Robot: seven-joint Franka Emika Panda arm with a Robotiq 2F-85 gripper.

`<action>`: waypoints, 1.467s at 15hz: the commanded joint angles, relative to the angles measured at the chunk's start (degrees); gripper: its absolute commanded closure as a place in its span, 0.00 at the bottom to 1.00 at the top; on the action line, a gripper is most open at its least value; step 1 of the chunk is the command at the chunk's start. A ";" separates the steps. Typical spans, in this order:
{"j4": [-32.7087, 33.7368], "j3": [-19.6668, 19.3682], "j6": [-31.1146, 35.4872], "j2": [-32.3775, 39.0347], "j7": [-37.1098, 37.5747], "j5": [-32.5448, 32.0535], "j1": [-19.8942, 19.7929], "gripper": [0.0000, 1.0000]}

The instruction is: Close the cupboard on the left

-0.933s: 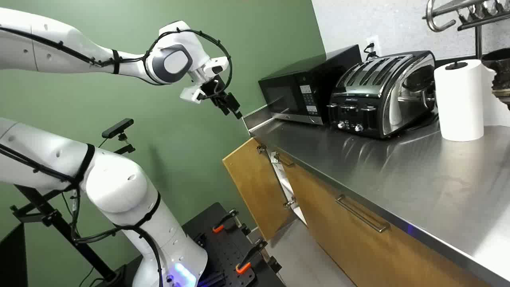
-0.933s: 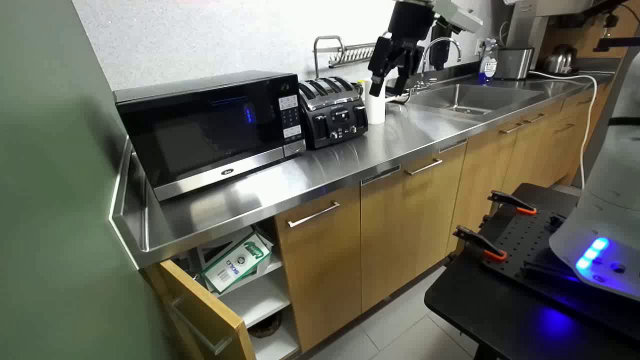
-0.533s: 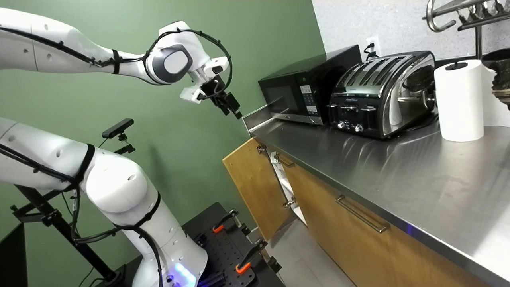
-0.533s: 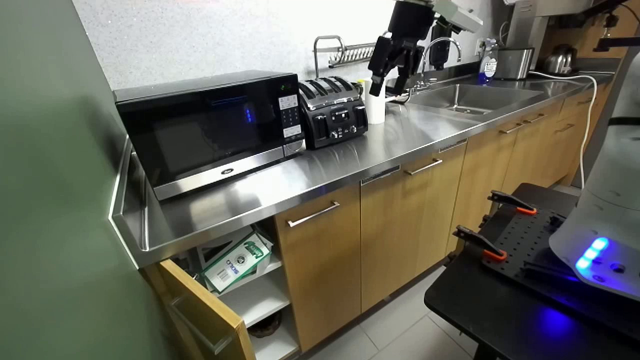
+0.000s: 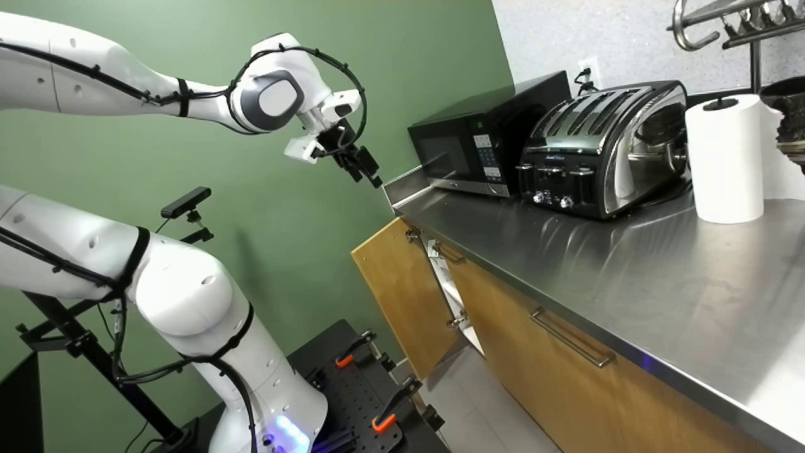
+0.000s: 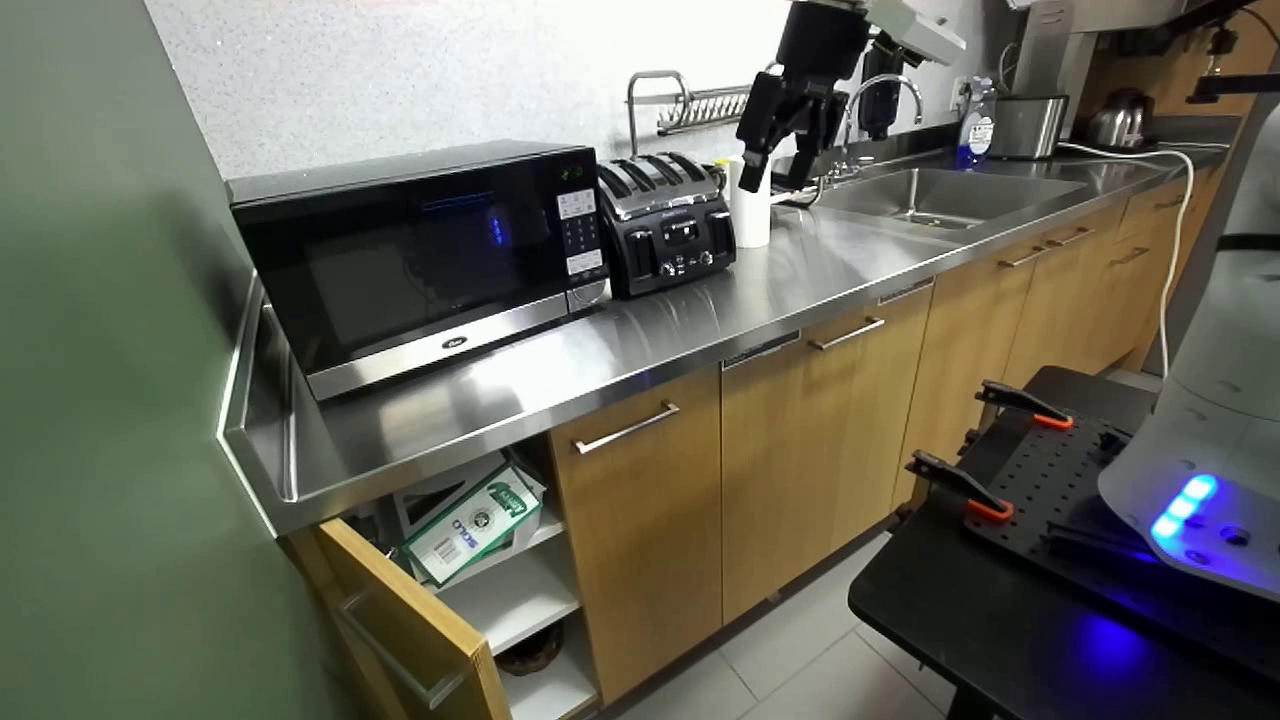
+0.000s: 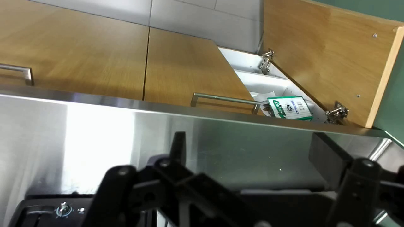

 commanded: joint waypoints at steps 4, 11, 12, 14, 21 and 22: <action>0.12 -0.15 -0.20 -0.02 0.10 -0.16 0.11 0.00; 4.05 7.69 2.06 7.45 -3.75 -0.89 8.86 0.00; 5.22 9.22 2.85 9.59 -4.06 -0.96 10.49 0.00; 7.85 11.53 4.53 14.24 -5.58 -1.72 12.92 0.00; 9.04 13.28 5.05 17.41 -7.07 -1.68 15.00 0.00; 8.98 13.12 5.05 17.10 -7.07 -1.68 14.98 0.00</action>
